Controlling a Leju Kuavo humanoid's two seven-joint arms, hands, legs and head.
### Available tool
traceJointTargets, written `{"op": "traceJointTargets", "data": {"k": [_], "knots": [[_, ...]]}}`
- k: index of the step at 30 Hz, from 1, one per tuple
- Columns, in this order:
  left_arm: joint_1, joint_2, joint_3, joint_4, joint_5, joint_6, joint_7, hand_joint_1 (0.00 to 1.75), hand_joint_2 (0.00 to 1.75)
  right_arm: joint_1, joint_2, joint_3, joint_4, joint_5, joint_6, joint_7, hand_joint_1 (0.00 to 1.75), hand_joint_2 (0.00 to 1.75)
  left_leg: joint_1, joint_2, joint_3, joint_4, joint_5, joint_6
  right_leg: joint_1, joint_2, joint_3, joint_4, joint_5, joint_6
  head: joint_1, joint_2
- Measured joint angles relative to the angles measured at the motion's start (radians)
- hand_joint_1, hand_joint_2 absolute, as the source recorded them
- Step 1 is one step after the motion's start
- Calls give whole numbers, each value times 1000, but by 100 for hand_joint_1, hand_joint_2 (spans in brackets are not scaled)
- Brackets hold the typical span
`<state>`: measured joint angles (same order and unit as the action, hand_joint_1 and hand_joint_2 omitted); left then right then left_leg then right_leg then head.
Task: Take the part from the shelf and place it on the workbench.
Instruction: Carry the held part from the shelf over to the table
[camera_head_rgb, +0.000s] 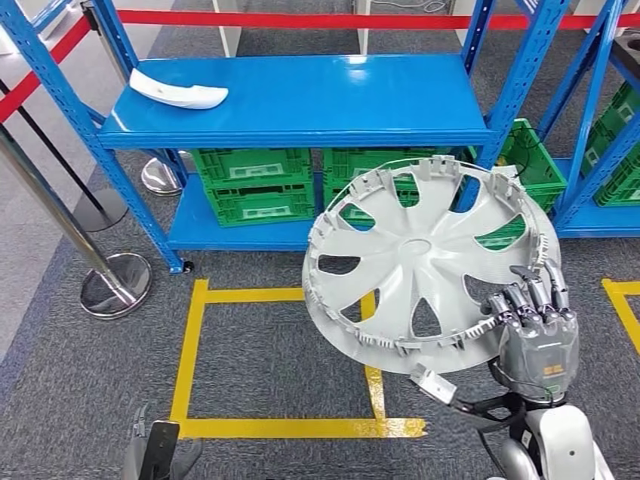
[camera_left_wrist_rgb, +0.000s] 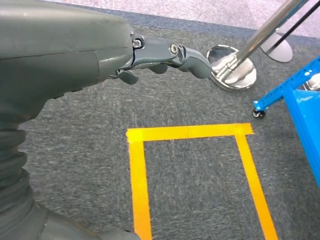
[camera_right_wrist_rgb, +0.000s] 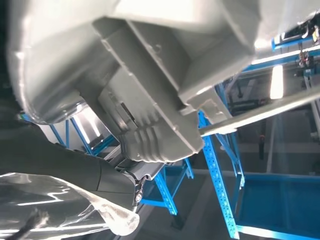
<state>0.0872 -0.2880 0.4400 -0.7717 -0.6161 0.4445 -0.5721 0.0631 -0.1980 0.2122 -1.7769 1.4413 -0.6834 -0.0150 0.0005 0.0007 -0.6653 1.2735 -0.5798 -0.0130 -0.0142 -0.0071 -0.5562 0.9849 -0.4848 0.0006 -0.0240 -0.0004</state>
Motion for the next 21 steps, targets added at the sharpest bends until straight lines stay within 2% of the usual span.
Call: {"op": "traceJointTargets", "data": {"k": [1,3,4,5,7,8,9,10,12,13,14,15,16,18,19,20,21], "knots": [[0,0,0,0,0,0,0,0,175,2,0,0,0,0,0,0,175,175,1,0,32,-41,30,2,0,0,-9,2,6,2,0,0],[0,0,0,0,0,1,0,0,175,6,0,0,-1,5,0,1,175,175,0,-1,123,-180,67,10,1,1,-22,6,16,8,0,0],[0,0,0,0,0,1,0,0,175,8,0,-1,-1,8,0,2,175,175,-2,-1,156,-237,69,15,2,1,-26,8,21,13,1,0],[0,0,0,0,0,1,-1,0,175,9,0,-1,-2,11,0,2,175,175,-4,-1,174,-272,63,19,3,1,-29,9,26,19,1,0],[1,-1,0,0,0,2,-1,0,175,10,0,-2,-2,11,0,3,175,175,-5,-2,174,-288,63,29,3,1,-35,8,36,31,1,0],[1,-2,0,0,0,2,-1,0,175,11,0,-2,-2,9,0,3,175,175,-4,-1,171,-292,68,36,2,1,-42,13,32,36,2,0],[1,-2,0,0,0,2,-1,0,175,12,0,-2,-2,8,0,2,175,175,-2,0,167,-295,75,45,2,2,-53,31,16,41,2,0],[1,-3,0,0,0,2,-1,0,175,12,0,-2,-2,7,0,1,175,175,-1,2,162,-298,83,52,2,3,-73,71,-13,44,3,0],[2,-3,0,0,0,3,-1,0,175,14,0,-2,-2,3,0,0,175,175,-3,2,147,-298,94,61,1,4,-128,204,-88,49,5,0],[2,-3,0,0,-1,3,-1,0,175,15,0,-1,-2,-1,0,1,175,175,-4,0,140,-297,99,61,1,4,-150,264,-114,51,5,0],[3,-3,1,0,-2,3,0,0,175,16,0,-1,-2,-6,0,2,175,175,-6,-3,134,-295,103,61,1,4,-157,296,-122,52,5,0],[4,-4,1,0,-3,3,0,0,175,18,-1,0,-2,-11,0,4,175,175,-7,-8,128,-293,106,60,1,5,-144,286,-111,51,5,0],[4,-4,1,0,-3,3,0,0,175,19,-1,1,-2,-14,0,5,175,175,-7,-13,124,-289,108,58,1,8,-111,237,-85,48,5,0],[5,-5,1,0,-5,3,1,0,175,19,-2,3,-2,-17,0,5,175,175,-9,-26,116,-282,111,54,0,35,-20,94,-37,40,5,0],[5,-5,0,0,-6,3,1,0,175,19,-3,4,-3,-17,0,5,175,175,-10,-33,110,-277,113,51,-1,49,11,42,-26,36,5,0],[5,-5,0,0,-7,3,1,0,175,20,-5,5,-4,-18,0,5,175,175,-11,-40,104,-273,116,46,-1,58,27,15,-25,33,4,0],[6,-5,0,0,-7,3,1,0,175,20,-6,6,-4,-17,0,4,175,175,-11,-47,98,-271,120,40,0,58,30,10,-27,31,4,0]]}}
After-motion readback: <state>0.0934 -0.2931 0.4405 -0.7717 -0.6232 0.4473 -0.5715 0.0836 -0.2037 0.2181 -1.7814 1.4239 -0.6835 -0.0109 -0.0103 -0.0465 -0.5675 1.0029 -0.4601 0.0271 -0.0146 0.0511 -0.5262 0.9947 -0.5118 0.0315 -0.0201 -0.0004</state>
